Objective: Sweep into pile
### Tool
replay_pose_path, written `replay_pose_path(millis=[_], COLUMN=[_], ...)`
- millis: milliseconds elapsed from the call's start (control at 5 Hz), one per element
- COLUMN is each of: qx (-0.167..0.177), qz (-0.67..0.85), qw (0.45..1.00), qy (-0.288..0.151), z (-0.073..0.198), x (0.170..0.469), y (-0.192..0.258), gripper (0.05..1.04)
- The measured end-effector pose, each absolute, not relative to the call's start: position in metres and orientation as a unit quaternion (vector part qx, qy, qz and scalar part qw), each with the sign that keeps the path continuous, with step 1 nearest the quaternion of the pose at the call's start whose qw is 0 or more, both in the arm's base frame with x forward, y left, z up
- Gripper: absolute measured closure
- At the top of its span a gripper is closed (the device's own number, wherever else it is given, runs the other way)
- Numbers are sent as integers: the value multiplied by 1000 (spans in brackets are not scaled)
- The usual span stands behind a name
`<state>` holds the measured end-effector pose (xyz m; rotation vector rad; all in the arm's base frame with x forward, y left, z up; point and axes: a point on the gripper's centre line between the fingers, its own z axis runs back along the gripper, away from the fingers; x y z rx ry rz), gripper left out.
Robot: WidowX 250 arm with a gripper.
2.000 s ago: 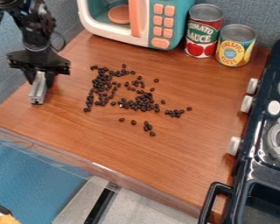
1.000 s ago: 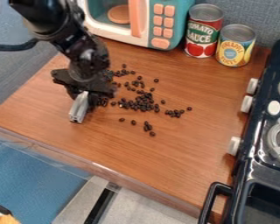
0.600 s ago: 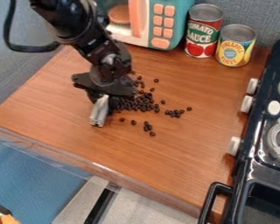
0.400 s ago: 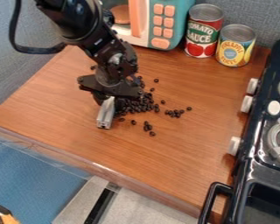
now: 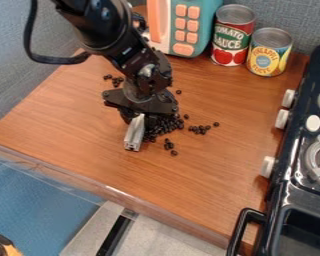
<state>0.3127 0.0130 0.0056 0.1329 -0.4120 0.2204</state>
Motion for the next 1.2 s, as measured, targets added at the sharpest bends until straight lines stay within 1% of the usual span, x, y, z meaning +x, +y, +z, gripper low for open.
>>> replay_pose_path(millis=[600,800,1000,1200], qx=[44,36,40,37], qz=[102,115,131,137], qw=[972,971,968,970], qy=[-206,-205,-211,-197], z=[7,7,7,8], x=[312,313,311,297], y=[-24,-19,0,15], gripper=[689,689,689,689])
